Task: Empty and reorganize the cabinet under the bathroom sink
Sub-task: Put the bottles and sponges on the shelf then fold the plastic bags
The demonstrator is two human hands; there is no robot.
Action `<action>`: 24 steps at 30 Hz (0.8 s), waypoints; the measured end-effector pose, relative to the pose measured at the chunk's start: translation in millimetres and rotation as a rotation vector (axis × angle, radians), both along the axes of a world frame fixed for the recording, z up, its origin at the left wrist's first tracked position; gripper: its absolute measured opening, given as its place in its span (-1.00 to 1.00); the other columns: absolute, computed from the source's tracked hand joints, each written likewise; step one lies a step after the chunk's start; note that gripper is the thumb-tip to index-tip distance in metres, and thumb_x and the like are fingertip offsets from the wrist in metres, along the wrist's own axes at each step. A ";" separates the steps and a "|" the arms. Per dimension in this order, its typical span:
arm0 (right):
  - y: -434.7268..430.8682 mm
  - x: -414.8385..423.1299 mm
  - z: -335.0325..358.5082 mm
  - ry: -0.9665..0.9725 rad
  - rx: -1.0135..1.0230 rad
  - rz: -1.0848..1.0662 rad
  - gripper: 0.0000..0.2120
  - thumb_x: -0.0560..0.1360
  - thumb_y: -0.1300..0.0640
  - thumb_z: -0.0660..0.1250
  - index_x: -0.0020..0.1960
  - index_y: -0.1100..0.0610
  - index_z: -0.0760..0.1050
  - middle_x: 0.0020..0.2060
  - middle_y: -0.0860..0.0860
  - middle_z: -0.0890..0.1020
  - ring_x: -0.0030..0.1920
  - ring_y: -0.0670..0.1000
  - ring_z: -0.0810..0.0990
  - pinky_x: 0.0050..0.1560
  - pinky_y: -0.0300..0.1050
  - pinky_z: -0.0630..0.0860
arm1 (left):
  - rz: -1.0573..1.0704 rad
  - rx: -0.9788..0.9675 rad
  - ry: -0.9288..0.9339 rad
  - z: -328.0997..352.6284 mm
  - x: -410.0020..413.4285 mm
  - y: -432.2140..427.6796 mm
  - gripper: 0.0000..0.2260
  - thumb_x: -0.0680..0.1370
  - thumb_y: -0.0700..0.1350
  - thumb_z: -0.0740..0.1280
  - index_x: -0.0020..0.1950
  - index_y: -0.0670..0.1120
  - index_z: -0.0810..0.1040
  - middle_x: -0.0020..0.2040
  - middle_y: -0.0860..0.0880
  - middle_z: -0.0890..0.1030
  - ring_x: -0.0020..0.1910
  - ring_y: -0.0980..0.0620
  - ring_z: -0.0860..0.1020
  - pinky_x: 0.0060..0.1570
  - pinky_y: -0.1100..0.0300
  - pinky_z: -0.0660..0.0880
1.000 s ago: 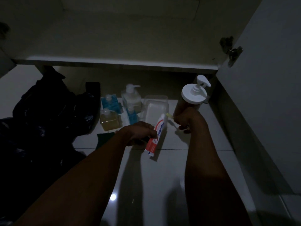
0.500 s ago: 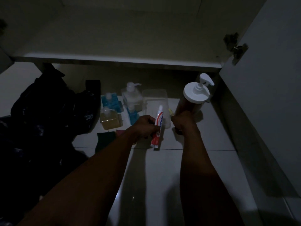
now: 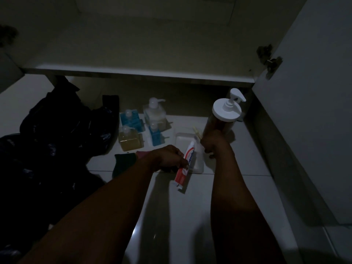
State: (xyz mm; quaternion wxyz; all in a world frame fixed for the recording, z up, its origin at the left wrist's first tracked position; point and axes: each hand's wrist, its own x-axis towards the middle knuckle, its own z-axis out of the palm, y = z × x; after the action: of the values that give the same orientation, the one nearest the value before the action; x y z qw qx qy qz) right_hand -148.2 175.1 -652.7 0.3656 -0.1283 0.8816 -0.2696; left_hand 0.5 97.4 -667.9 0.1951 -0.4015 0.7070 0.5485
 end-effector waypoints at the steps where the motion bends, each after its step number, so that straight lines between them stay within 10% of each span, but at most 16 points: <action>1: 0.9 0.2 -0.5 0.001 -0.004 0.007 -0.73 0.53 0.27 0.29 0.21 0.31 0.47 -0.04 0.18 0.56 -0.16 0.10 0.55 -0.08 0.02 0.59 | 0.025 0.027 0.015 2.3 1.6 0.0 -0.71 0.53 -0.10 0.42 0.23 -0.10 0.51 0.04 -0.11 0.66 0.01 -0.03 0.65 0.04 0.10 0.60; 10: -15.3 -4.9 -0.8 0.080 -0.328 -0.083 -0.78 0.51 0.34 0.29 -0.27 0.13 0.48 -0.27 0.08 0.56 -0.10 0.13 0.60 -0.02 0.05 0.61 | 0.410 -0.007 0.380 16.1 -13.2 -8.1 -0.72 0.55 -0.23 0.37 0.24 -0.06 0.47 0.04 -0.06 0.63 -0.12 0.04 0.65 -0.33 0.26 0.53; 16: -27.0 5.1 -16.7 0.208 -0.246 -0.023 -0.88 0.51 0.32 0.32 0.02 0.25 0.59 -0.09 0.13 0.64 -0.07 0.07 0.62 -0.20 -0.14 0.48 | 0.394 -0.262 0.359 -12.3 -25.5 -6.0 -0.65 0.52 -0.30 0.40 0.30 -0.15 0.50 0.21 -0.11 0.59 0.20 -0.05 0.58 0.16 0.01 0.57; 24: -24.9 18.2 -48.2 0.273 -0.114 -0.040 -0.85 0.51 0.17 0.36 0.07 0.11 0.59 0.01 0.08 0.65 0.01 0.10 0.64 0.00 0.06 0.60 | 0.208 -0.401 0.162 -35.8 -34.9 -9.7 -0.68 0.44 -0.20 0.52 0.15 -0.24 0.59 0.09 -0.20 0.66 0.01 -0.08 0.67 0.03 -0.02 0.63</action>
State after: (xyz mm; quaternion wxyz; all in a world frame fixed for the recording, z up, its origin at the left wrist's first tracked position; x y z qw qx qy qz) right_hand -129.9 150.2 -700.9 0.2289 -0.1667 0.9088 -0.3064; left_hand -34.4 87.7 -703.7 -0.0034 -0.4576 0.7700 0.4446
